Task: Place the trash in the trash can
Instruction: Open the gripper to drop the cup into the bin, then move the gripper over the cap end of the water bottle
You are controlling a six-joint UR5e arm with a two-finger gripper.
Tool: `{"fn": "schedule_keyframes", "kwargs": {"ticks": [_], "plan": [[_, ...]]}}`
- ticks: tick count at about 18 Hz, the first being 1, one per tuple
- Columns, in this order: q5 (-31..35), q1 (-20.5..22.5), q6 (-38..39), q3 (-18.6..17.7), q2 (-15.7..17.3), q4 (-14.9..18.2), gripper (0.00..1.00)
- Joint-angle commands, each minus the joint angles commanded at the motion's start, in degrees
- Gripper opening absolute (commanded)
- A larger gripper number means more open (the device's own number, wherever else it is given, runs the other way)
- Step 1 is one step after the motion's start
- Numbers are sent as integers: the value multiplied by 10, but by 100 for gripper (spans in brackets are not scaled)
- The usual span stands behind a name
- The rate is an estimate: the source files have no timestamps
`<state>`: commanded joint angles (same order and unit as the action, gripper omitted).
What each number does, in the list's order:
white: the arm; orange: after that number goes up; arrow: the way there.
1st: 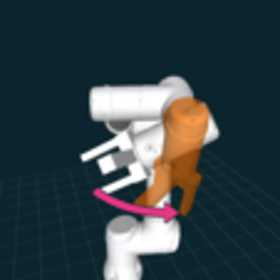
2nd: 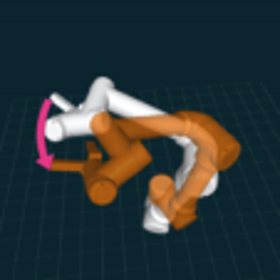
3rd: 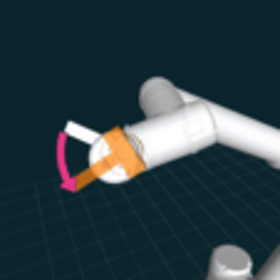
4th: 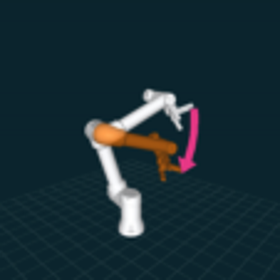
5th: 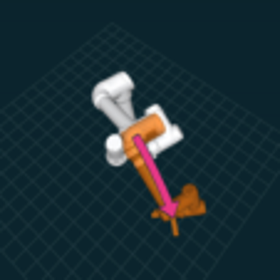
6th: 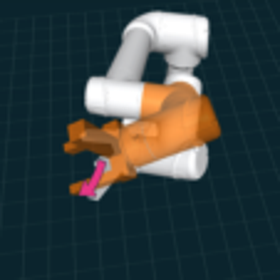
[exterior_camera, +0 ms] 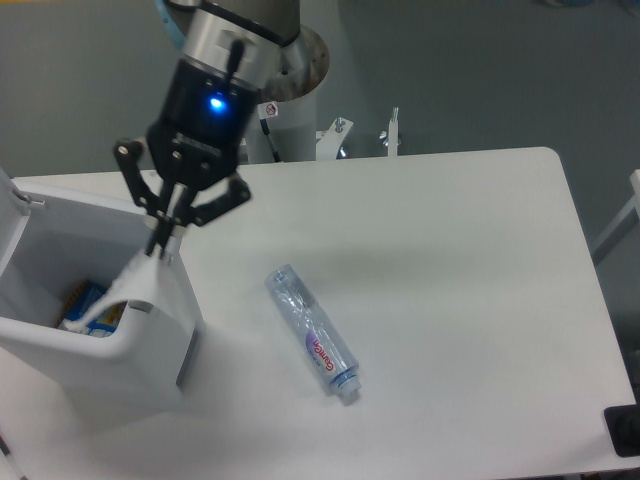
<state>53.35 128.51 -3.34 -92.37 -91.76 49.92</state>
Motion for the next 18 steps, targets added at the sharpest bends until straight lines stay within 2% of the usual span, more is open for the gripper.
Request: {"fn": "schedule_keyframes", "kwargs": {"ticks": [1,2,3,4,5,11,14,18], "plan": [[1,-4,0,0,-3,0,15],[1,-4,-3,0,-4,-1,32],[1,-4,-4,1,-6,-1,67],[1,-4,-6,1,-8,-2,94],[1,-4,-6,1,-8,-2,100],[1,-4,-6,12,-13,-2,100],[1,-4,1,55,-39,0,100],[17,-1,15,141,-96,7,100]]}}
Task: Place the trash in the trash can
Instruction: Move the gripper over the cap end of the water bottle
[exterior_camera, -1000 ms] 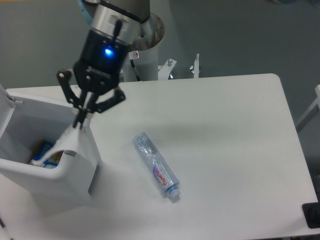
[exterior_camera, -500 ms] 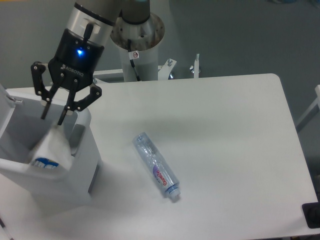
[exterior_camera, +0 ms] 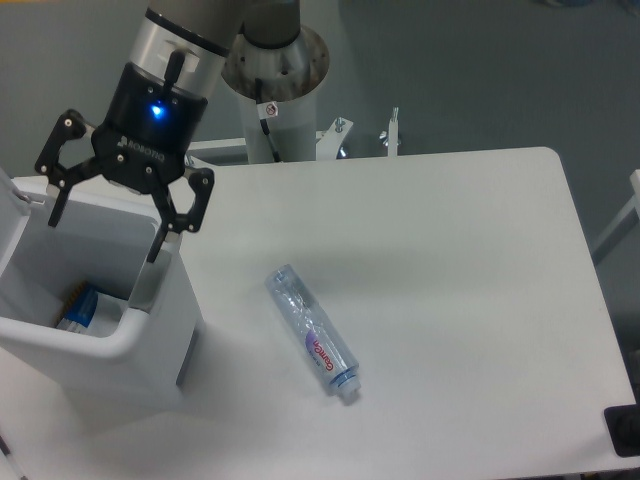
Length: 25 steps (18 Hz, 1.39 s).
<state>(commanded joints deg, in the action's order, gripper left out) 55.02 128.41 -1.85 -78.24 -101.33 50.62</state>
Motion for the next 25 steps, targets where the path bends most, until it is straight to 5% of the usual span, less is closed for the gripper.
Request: {"fn": "schedule_keyframes", "kwargs": {"ticks": [12,19,25], "plan": [[80,73,-24,45,-66,61,100],[150,136,-65,33,-114,129,100],[214,135,-67,7,-168,129,100]]}}
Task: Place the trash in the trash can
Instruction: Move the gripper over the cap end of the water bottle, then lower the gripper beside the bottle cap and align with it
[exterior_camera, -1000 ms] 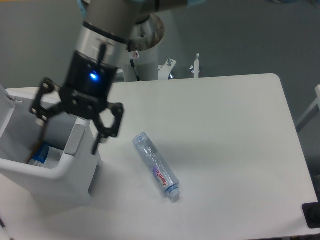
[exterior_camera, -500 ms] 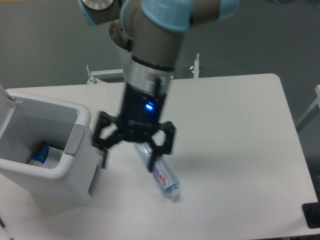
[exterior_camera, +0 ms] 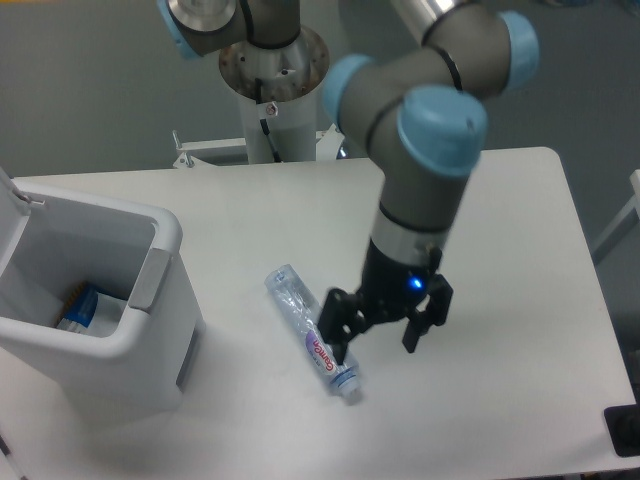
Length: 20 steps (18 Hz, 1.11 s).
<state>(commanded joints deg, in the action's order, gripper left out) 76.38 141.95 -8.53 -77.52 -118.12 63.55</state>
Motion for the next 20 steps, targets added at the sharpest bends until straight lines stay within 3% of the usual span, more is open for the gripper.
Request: {"fn": "schedule_keyframes", "kwargs": {"ticks": [4,7,20], "plan": [[5,-11,0,-1,-27,1,100],[53,-27,3,14,-55,-1,100],[166,-71,31,23,-113,-1,100]]}}
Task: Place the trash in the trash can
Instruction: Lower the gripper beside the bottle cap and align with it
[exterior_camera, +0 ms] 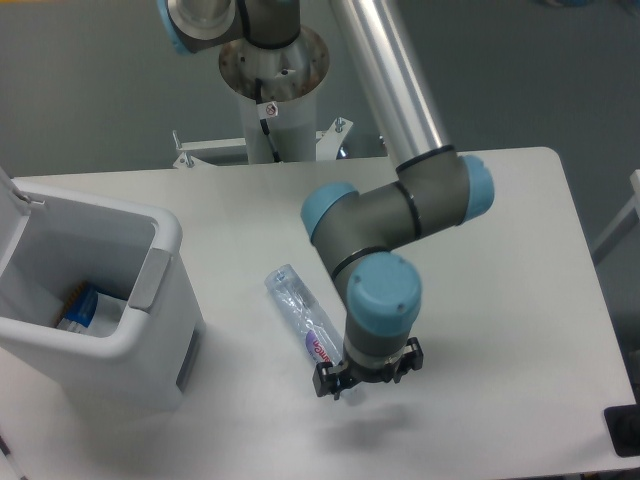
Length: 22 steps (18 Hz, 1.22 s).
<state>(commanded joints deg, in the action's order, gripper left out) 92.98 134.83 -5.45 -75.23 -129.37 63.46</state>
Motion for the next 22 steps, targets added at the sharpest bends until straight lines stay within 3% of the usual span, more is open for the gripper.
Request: {"fn": "schedule_keyframes", "kwargs": {"ticks": [7,11,13,22], "plan": [[43,-17,22,1,-18,3,100],[45,-17,23,2,-19,4,91],[45,-18,30,1,-21,4,80],[73,-25,35,2,-31,4,76]]}}
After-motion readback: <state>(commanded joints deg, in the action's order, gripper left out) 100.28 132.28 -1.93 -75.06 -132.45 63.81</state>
